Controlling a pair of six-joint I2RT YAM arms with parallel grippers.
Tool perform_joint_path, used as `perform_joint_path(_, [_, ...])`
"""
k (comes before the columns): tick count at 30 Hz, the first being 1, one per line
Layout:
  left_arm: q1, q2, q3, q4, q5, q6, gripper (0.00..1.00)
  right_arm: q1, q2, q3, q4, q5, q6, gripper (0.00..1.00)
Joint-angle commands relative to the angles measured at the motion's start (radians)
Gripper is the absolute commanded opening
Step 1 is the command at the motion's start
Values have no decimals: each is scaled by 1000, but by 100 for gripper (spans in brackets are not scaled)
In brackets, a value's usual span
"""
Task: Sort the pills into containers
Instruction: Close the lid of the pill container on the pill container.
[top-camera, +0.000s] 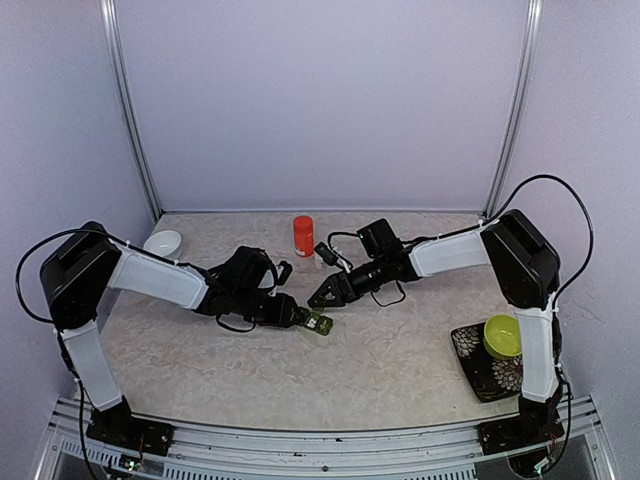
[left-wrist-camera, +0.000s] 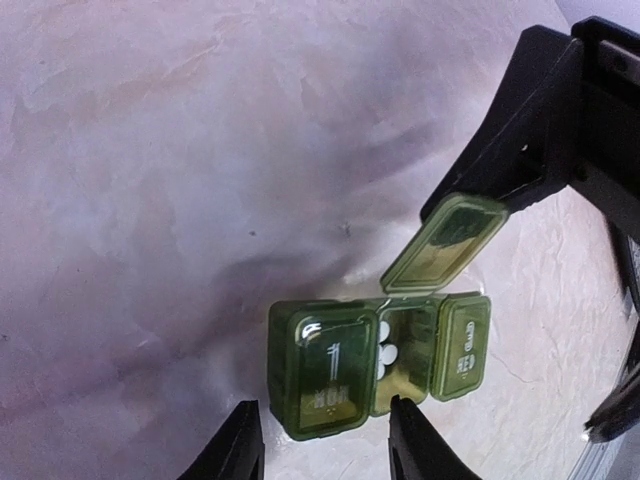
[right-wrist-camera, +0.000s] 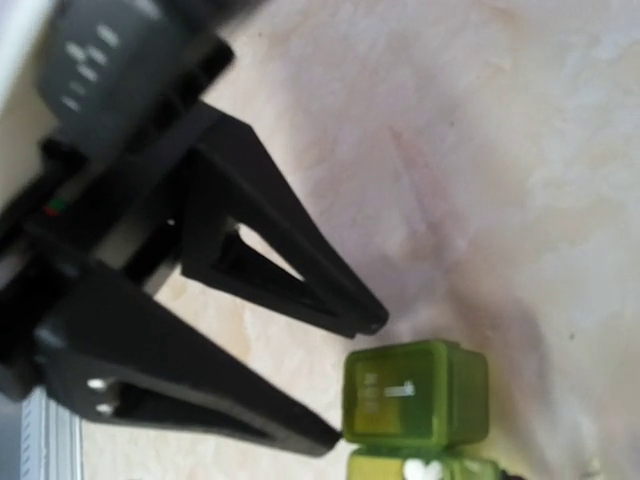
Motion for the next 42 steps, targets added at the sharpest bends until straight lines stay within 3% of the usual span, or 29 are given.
perform_joint_path(1, [12,19,55,-33,24,9,43,8,-38,-5,-29,25,-19,73])
perform_joint_path(26, [38,118,118,-97,33,38,21,7,-63,-17,-58,38,-43,60])
perform_joint_path(42, [34,142,109,-92,28,32,20,27,-73,-47,-30,-13,-20,52])
